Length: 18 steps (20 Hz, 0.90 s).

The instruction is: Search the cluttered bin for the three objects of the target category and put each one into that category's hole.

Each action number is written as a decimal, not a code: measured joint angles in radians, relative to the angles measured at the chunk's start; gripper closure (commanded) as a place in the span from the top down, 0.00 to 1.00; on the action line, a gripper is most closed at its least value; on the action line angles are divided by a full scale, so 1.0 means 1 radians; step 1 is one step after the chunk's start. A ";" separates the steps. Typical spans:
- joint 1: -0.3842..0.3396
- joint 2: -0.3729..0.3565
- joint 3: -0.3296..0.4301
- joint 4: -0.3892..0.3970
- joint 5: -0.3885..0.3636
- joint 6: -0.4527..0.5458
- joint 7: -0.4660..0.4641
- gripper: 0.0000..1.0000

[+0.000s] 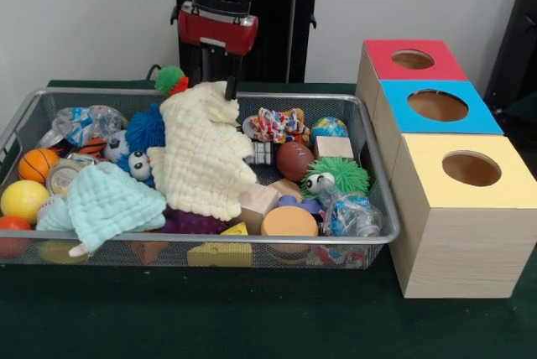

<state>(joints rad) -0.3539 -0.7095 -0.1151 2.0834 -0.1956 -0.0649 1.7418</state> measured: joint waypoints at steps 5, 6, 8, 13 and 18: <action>0.020 -0.016 0.000 0.000 0.000 0.000 0.000 1.00; 0.031 -0.028 0.000 0.000 0.004 0.004 0.000 1.00; 0.040 -0.038 0.000 0.000 0.012 0.010 0.000 1.00; 0.088 -0.052 -0.003 0.000 0.056 0.017 0.000 1.00; 0.193 -0.051 -0.019 -0.001 0.142 0.026 0.000 1.00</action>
<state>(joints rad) -0.1608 -0.7606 -0.1338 2.0819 -0.0531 -0.0392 1.7418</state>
